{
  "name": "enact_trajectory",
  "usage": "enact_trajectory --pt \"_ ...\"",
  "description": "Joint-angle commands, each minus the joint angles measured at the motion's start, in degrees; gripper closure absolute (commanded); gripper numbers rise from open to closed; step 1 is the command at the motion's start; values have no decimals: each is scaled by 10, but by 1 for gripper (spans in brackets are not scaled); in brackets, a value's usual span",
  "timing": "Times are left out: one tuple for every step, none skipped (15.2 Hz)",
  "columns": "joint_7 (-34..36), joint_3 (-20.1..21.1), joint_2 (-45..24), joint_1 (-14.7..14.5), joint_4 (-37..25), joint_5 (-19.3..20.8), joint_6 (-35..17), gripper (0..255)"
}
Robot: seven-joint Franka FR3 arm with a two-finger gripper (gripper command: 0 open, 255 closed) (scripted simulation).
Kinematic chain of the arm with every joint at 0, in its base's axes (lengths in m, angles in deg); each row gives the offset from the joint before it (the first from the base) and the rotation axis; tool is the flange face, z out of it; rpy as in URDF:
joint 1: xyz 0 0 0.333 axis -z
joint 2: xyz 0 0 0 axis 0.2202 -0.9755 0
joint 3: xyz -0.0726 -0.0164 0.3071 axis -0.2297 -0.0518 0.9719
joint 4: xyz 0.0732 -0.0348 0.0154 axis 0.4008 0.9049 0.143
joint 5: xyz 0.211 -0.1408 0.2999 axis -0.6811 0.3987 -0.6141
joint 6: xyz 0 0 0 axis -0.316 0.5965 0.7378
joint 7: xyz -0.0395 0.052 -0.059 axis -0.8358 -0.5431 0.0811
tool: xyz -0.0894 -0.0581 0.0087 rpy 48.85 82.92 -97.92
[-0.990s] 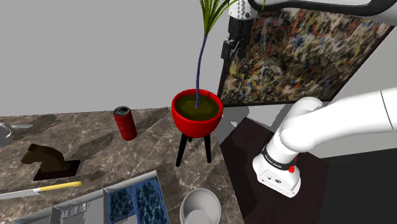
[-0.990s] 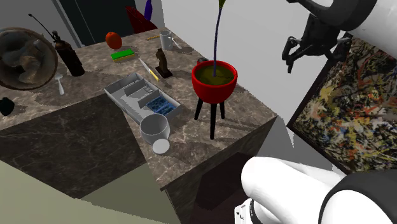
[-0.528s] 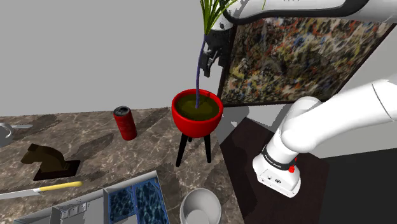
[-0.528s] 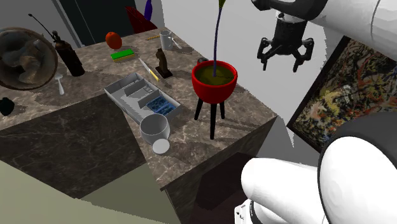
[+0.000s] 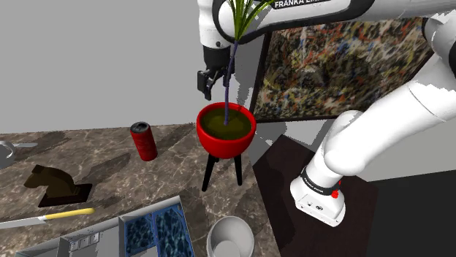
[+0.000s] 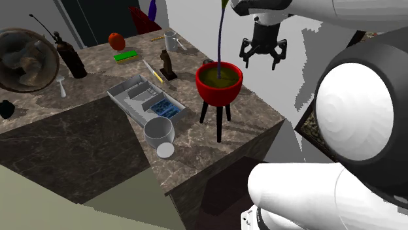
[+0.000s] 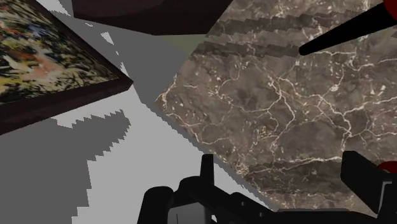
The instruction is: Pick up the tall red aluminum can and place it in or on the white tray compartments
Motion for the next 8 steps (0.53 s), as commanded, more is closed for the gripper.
enact_trajectory --pt "18 15 -37 -4 -19 -1 -19 0" --pt "27 22 -55 -7 -30 -1 -26 0" --pt "36 29 -73 -9 -41 0 -32 0" --pt "45 36 -92 -11 -54 1 -38 0" --pt "54 42 -111 -14 -67 4 -44 0" --pt "63 49 -130 -16 -80 6 -49 0" --pt "73 55 -149 -19 -95 10 -54 0" --pt "82 61 -168 -22 -110 14 -58 0"
